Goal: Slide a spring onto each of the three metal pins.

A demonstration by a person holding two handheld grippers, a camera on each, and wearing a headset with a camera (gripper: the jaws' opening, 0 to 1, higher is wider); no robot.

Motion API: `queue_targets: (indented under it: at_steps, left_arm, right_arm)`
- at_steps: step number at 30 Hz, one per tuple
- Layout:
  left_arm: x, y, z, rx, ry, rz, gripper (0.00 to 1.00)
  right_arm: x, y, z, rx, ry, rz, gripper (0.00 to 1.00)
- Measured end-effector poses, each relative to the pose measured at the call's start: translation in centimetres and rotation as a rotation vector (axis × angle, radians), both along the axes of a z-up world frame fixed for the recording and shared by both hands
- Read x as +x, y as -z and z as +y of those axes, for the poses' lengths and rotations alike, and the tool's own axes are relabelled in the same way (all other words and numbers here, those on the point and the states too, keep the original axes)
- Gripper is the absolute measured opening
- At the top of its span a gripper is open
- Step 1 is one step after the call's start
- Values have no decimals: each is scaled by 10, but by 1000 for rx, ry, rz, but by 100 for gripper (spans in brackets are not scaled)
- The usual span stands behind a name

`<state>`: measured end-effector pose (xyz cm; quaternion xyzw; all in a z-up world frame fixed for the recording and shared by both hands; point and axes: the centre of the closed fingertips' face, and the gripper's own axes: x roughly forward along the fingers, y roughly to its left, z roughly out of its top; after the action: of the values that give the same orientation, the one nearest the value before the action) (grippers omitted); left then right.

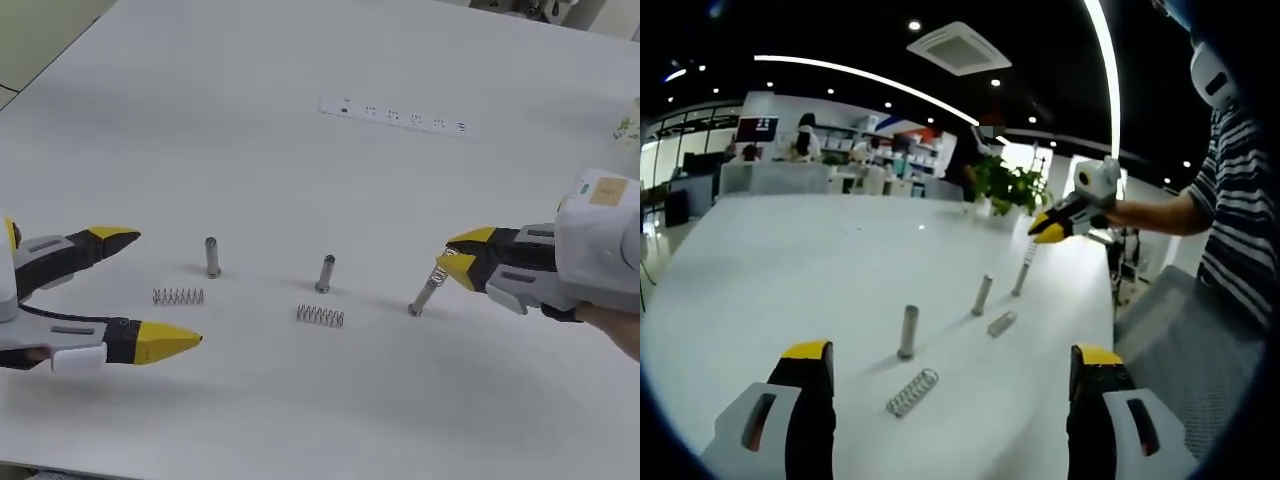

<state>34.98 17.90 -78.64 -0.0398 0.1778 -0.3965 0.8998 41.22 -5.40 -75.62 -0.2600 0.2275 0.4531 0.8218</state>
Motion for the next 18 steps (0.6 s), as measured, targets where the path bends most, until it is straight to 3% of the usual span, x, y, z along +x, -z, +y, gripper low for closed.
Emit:
queue_targets:
  at_steps: [18]
  left_arm:
    - [0,-1,0,-5,3,2,94]
  right_arm:
    - [0,21,1,-16,7,45,8]
